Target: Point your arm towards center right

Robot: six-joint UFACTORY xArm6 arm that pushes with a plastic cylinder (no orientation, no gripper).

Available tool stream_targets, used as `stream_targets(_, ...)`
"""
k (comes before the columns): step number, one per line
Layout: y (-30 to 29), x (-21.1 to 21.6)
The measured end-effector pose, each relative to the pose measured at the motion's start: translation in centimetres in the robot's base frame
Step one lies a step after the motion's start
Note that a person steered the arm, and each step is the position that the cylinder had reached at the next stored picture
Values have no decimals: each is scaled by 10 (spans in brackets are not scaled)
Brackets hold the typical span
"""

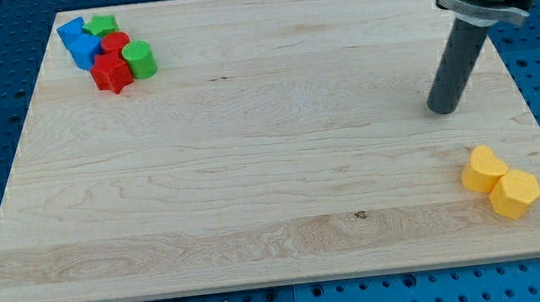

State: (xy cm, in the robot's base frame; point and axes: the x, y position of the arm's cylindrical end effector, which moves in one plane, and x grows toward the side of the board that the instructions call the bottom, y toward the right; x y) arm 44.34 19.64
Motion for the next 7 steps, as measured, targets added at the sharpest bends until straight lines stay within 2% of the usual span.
stream_targets(7, 0, 7)
